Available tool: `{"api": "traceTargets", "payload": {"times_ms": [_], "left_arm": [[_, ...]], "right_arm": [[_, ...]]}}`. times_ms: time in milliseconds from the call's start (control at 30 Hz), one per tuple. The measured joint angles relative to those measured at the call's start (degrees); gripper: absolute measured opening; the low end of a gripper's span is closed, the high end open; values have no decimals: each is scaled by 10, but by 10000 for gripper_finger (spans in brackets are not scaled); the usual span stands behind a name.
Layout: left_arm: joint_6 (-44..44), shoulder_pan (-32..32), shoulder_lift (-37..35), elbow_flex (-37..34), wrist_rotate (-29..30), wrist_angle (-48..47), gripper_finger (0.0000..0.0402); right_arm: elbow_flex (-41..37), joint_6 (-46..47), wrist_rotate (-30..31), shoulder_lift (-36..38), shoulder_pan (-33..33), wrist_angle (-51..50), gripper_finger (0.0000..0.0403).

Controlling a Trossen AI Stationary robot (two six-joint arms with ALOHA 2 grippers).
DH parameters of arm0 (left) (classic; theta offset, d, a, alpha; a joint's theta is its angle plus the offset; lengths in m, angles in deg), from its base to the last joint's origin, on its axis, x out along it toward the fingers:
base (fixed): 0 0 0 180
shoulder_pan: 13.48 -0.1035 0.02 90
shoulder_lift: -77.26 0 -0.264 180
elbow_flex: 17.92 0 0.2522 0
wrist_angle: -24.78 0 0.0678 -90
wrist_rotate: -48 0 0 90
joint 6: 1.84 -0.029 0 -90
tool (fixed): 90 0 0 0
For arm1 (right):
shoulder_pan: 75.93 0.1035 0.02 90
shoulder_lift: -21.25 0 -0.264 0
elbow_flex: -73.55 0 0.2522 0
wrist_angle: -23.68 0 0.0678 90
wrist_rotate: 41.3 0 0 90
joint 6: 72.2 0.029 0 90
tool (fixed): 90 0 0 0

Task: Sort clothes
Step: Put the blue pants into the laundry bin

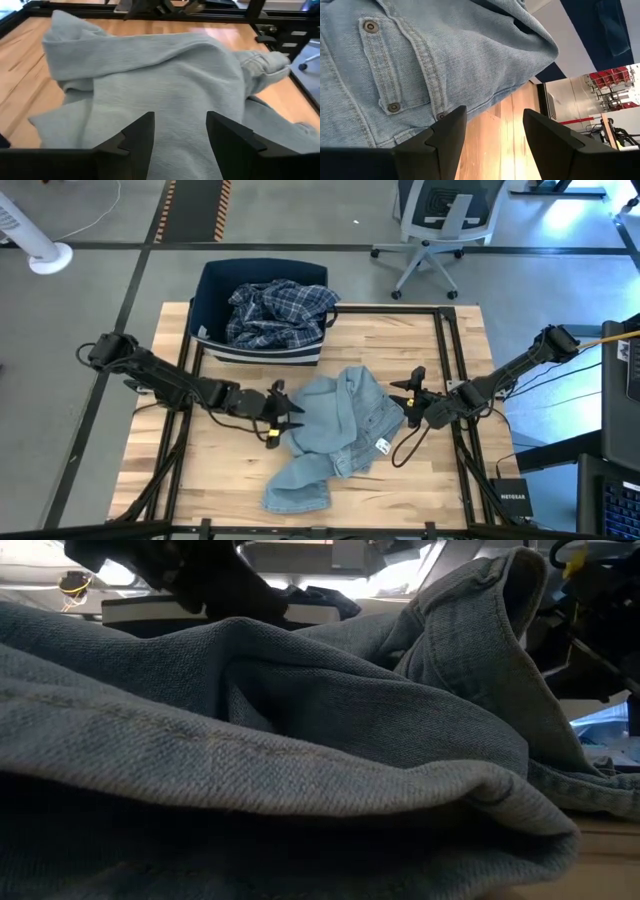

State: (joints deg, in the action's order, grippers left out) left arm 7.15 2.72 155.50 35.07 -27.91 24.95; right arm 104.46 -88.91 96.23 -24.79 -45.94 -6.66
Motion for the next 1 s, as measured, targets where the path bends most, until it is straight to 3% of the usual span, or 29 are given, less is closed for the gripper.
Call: {"api": "traceTargets", "payload": {"times_ms": [133, 300, 467, 567, 667, 1000], "left_arm": [[-12, 17, -1, 31, 0, -2, 175], [-132, 36, -2, 97, 6, -2, 176], [-243, 26, -2, 157, 74, 1, 176], [-297, -2, -2, 188, 118, -1, 176], [-347, -41, -2, 219, 122, 2, 183], [-359, -178, -2, 252, 122, -20, 248]], "right_arm": [[0, 2, 12, 0, 0, 3, 213], [0, 7, 39, 0, 0, 3, 213], [0, 7, 44, 0, 0, 4, 213], [0, 7, 44, 0, 0, 4, 213], [0, 7, 44, 0, 0, 3, 213], [0, 7, 44, 0, 0, 1, 213]]}}
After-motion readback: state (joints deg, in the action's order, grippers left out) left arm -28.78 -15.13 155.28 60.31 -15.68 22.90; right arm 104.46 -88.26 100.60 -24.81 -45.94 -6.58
